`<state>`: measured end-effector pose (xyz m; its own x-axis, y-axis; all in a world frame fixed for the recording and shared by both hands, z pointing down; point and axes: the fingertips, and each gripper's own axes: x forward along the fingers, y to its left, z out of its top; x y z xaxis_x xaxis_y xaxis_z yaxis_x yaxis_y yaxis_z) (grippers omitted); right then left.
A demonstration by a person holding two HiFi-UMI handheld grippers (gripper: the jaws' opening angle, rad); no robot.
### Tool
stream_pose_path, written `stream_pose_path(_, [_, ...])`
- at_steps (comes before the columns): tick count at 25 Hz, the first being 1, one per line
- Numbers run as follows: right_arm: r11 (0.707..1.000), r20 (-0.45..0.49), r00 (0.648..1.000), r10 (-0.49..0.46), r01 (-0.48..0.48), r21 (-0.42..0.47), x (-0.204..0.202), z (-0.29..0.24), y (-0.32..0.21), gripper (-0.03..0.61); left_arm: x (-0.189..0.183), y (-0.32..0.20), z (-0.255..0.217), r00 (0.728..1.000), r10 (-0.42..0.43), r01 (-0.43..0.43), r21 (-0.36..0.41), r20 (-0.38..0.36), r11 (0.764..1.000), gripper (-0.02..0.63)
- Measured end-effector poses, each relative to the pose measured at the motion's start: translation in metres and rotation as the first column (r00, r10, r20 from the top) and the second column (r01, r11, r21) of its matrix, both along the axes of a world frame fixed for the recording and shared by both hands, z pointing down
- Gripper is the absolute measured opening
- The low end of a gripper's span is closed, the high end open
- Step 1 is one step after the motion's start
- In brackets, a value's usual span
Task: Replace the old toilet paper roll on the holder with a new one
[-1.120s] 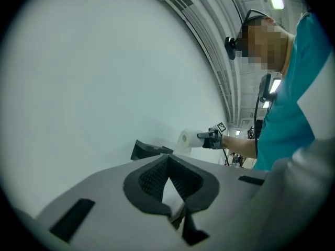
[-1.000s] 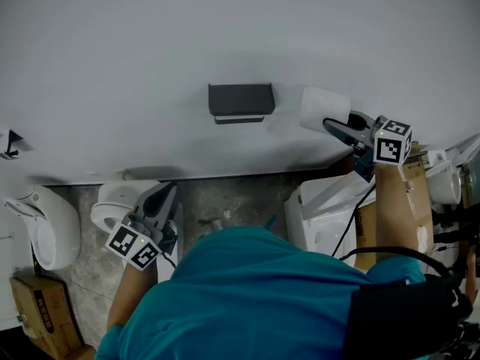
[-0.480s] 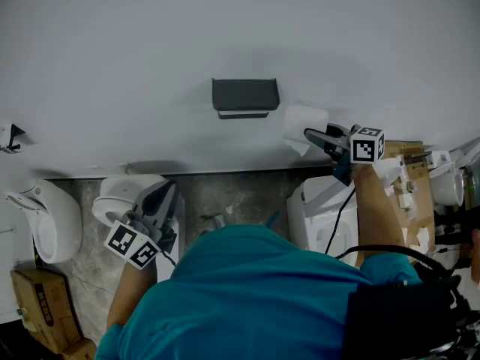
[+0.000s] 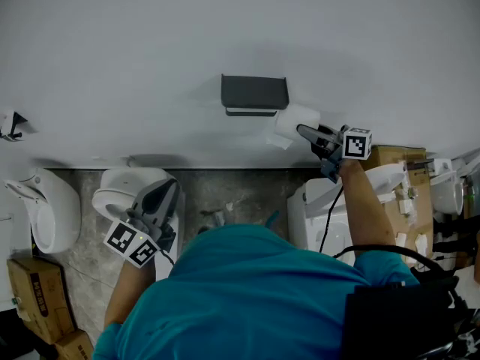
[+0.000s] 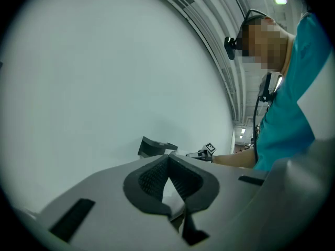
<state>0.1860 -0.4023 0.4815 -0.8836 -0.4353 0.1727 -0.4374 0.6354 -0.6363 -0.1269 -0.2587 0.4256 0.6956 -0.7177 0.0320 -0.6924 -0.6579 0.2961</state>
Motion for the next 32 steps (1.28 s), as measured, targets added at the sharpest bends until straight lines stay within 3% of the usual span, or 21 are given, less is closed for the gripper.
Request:
stream_pose_path(8, [0.999, -0.019, 0.999, -0.039, 0.039, 0.001, -0.017, 0.002, -0.009, 0.150, -0.003, 0.001, -0.001, 1.000, -0.008, 0.008, -0.001, -0.002, 1.000, 0.008])
stream_pose_path(16, [0.993, -0.108, 0.987, -0.120, 0.120, -0.005, -0.047, 0.000, -0.011, 0.152, -0.010, 0.000, -0.001, 1.000, -0.012, 0.012, -0.005, -0.006, 1.000, 0.008])
stream_pose_path(32, [0.984, -0.088, 0.980, -0.176, 0.174, -0.037, -0.085, 0.002, -0.019, 0.153, -0.013, -0.002, 0.001, 1.000, -0.019, 0.019, -0.005, -0.022, 1.000, 0.008])
